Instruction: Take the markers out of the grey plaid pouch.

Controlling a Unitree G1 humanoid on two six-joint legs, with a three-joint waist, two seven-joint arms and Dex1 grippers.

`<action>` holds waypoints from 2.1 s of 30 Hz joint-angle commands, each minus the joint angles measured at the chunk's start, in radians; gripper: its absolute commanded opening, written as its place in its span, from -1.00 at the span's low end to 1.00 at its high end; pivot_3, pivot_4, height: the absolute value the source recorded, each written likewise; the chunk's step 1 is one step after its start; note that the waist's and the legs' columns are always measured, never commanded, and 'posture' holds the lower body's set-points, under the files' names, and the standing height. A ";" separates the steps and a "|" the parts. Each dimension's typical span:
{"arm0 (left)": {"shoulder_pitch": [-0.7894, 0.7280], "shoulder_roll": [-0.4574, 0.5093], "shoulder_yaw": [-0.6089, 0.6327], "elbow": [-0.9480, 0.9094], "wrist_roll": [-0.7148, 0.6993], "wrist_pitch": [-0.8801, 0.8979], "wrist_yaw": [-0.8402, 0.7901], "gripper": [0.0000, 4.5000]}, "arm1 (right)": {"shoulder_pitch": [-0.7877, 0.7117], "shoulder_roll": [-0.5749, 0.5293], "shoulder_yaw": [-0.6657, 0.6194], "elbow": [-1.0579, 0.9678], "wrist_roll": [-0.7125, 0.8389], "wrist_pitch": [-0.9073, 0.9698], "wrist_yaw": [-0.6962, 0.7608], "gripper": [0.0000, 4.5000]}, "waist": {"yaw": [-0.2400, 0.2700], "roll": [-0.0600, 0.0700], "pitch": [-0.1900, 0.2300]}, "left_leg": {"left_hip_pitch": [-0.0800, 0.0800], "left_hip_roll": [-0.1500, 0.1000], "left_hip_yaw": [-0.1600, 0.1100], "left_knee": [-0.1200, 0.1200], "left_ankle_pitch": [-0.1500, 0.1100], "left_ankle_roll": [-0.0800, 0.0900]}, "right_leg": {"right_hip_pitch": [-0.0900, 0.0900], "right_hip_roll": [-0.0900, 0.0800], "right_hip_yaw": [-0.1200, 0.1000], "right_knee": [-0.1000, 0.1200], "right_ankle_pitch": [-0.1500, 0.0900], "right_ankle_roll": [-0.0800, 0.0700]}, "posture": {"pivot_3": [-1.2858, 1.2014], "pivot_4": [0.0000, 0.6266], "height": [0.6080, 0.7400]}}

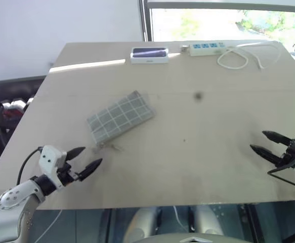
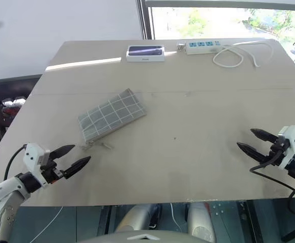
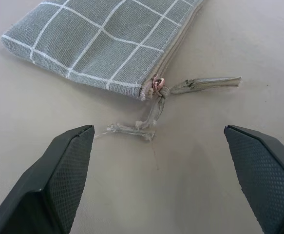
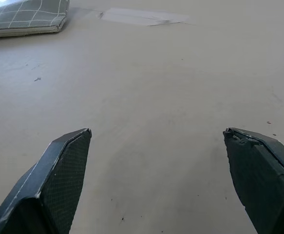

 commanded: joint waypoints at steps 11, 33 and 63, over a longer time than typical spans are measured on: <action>-0.016 0.002 0.020 -0.010 -0.005 0.003 0.010 0.97 | -0.016 -0.024 -0.021 0.017 0.011 -0.008 0.040 0.96 | 0.000 0.000 0.000 | 0.000 0.000 0.000 0.001 0.000 0.000 | 0.000 0.000 0.000 0.000 0.000 0.000 | 0.03 -0.52 1.00; -0.062 0.070 0.057 0.176 0.188 -0.212 0.095 0.97 | -0.016 -0.035 -0.019 0.023 0.009 0.001 0.062 0.96 | 0.000 0.000 -0.001 | 0.000 0.000 0.000 0.002 0.000 0.000 | 0.000 0.001 0.000 0.002 0.000 0.000 | 0.03 -0.52 1.00; -0.623 0.193 -0.533 0.799 1.019 -1.214 0.566 0.97 | -0.019 -0.002 0.093 -0.526 0.233 0.347 -0.017 0.96 | 0.010 0.006 -0.012 | 0.000 -0.001 0.001 0.006 0.000 0.000 | 0.000 -0.001 -0.004 0.005 0.001 0.000 | 0.03 -0.52 1.00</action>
